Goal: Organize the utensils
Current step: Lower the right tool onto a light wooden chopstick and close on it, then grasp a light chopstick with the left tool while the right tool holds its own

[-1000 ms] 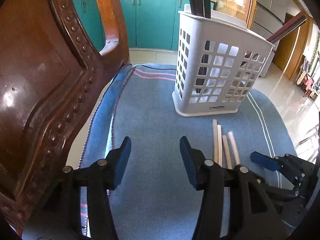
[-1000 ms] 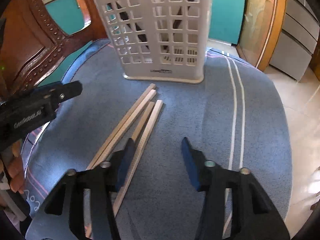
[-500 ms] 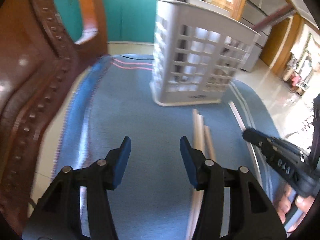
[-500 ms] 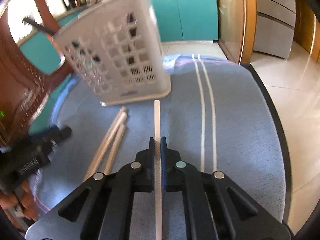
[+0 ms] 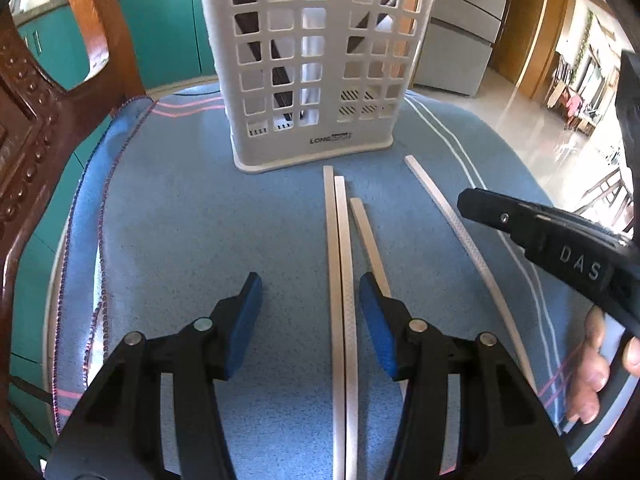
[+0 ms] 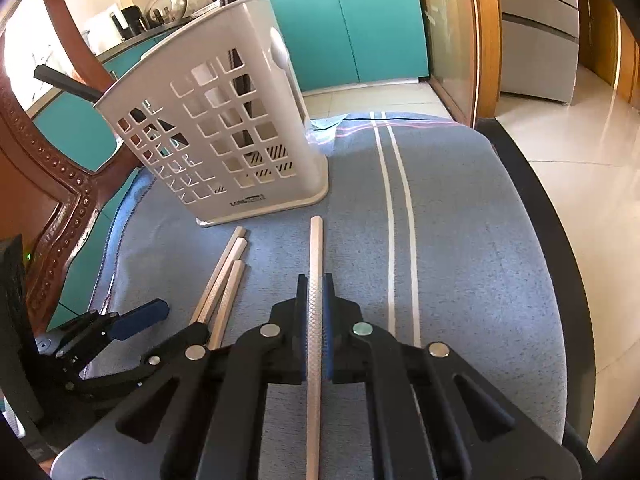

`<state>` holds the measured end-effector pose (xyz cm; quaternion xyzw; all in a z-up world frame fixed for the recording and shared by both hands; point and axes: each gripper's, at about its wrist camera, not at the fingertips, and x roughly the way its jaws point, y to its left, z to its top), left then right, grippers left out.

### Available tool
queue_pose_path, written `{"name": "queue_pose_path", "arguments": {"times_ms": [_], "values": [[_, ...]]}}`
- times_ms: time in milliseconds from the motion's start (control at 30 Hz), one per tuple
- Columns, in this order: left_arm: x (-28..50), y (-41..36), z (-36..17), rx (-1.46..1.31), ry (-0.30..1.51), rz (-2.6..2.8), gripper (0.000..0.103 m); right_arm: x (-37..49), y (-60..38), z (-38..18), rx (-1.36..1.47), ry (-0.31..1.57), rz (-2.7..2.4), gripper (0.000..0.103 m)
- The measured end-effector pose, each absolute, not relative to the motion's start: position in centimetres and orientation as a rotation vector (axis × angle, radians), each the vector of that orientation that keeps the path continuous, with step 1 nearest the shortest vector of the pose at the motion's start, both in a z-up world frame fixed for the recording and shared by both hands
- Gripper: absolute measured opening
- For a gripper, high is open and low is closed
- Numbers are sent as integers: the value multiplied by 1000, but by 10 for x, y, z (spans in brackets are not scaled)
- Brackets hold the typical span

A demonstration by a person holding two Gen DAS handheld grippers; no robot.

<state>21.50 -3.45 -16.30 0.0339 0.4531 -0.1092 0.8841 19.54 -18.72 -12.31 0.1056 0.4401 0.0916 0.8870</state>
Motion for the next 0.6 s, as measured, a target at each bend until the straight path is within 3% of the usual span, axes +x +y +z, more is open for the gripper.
{"name": "queue_pose_path", "arguments": {"times_ms": [67,100,600], "values": [[213,-39,-163,92,933,-235,16,195,-188,-125,219,918,187,7],[213,-42,-162,95,932,-242,13,195,-188,-126,218,920,184,7],[212,-9,-144,-94,908,-259,16,197,-193,-130,232,937,166,8]]}}
